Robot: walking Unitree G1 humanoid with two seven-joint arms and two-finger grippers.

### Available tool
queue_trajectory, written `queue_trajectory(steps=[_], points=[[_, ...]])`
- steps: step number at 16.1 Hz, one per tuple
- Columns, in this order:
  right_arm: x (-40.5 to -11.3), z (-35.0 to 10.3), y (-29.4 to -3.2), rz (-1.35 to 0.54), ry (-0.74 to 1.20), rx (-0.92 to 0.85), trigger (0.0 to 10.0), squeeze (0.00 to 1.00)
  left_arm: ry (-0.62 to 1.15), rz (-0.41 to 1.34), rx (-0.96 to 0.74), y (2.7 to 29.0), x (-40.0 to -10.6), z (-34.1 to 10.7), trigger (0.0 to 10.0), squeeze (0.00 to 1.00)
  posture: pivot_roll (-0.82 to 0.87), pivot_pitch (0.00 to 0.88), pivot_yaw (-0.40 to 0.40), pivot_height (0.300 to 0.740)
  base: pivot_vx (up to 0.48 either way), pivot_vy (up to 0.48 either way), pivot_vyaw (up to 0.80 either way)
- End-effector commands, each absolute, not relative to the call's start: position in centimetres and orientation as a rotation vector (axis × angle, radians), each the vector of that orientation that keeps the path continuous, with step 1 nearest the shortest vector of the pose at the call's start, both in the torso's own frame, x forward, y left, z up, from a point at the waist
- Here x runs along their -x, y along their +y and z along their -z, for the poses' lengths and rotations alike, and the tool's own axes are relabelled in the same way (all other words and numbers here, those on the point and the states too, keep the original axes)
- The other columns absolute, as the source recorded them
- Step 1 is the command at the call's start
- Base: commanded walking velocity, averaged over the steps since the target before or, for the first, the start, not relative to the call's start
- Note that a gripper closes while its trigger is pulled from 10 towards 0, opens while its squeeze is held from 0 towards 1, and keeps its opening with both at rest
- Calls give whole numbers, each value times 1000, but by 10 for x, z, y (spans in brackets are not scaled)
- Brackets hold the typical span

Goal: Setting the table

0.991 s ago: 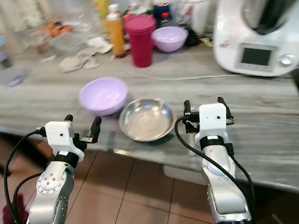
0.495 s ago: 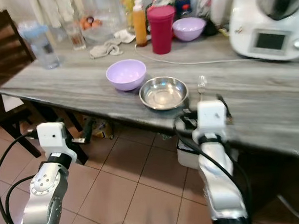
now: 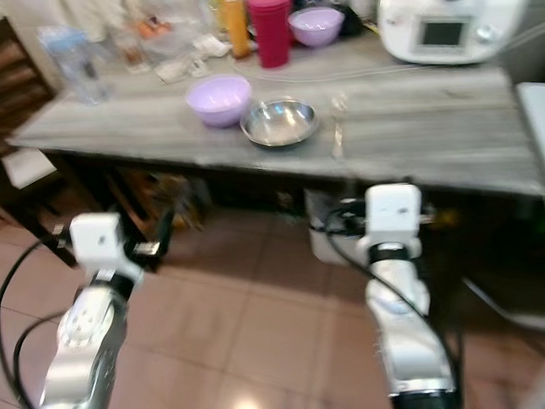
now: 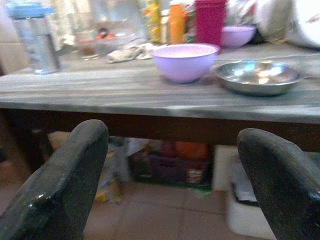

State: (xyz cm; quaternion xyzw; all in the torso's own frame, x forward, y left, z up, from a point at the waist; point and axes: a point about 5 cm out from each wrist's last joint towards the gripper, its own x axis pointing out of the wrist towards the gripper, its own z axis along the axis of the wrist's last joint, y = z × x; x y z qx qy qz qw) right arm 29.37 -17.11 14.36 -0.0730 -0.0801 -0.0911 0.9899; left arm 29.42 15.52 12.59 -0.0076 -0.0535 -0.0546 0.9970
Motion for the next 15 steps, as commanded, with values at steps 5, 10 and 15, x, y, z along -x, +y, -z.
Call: queue_trajectory(steps=[5, 10, 15], points=[[-293, -148, -163, 168, -183, 143, 10000, 0, -110, 154, 1, 158, -292, -126, 10000, 0, -117, 124, 92, 740, -175, 0, 0], [-295, -149, -164, 160, -186, 148, 10000, 0, -120, 218, 20, 152, -289, -127, 10000, 0, -113, 130, 86, 740, 0, 0, 0], [-297, -150, -162, 149, -187, 145, 10000, 0, -121, 232, 38, 152, -289, -128, 10000, 0, -109, 136, 84, 740, 0, -110, -196]])
